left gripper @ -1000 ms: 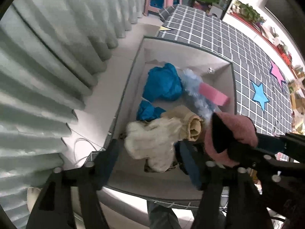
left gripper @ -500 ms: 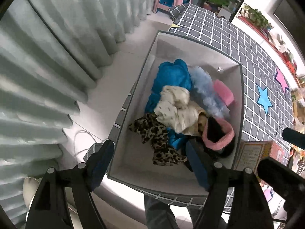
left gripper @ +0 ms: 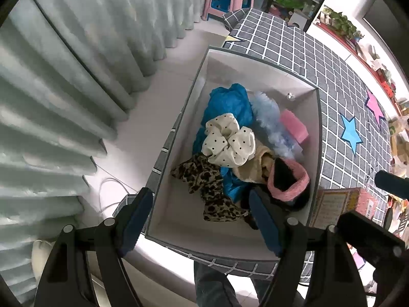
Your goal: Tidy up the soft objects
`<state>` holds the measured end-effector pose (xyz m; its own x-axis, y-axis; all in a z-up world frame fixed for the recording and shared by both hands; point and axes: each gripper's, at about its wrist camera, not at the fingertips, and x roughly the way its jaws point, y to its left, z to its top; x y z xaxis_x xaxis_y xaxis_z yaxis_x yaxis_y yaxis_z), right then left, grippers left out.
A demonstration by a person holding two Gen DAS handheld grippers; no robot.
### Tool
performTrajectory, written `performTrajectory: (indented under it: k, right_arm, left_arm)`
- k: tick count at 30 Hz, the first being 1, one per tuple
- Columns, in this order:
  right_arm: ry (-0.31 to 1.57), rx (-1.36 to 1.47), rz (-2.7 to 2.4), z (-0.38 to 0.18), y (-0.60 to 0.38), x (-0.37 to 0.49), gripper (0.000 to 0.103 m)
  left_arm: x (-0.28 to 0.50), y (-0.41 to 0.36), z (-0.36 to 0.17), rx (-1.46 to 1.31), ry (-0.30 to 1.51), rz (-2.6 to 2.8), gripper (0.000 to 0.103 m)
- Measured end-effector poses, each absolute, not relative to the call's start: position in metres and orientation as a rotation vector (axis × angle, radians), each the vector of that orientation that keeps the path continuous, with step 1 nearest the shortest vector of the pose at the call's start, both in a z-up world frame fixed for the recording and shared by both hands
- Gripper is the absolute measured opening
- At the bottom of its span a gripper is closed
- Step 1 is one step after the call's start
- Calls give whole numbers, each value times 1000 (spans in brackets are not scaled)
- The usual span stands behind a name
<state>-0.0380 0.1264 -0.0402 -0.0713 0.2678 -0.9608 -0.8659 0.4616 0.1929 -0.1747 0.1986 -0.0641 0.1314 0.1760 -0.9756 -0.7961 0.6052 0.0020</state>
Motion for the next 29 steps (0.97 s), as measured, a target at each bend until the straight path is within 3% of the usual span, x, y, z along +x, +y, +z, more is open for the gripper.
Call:
performTrajectory:
  k: [23, 29]
  right_arm:
    - [1278, -634, 992, -38, 127, -39, 103]
    - [1279, -610, 970, -39, 127, -39, 103]
  left_arm:
    - [-177, 195, -64, -539, 1294, 699, 81]
    - [-181, 199, -59, -544, 1230, 665, 81]
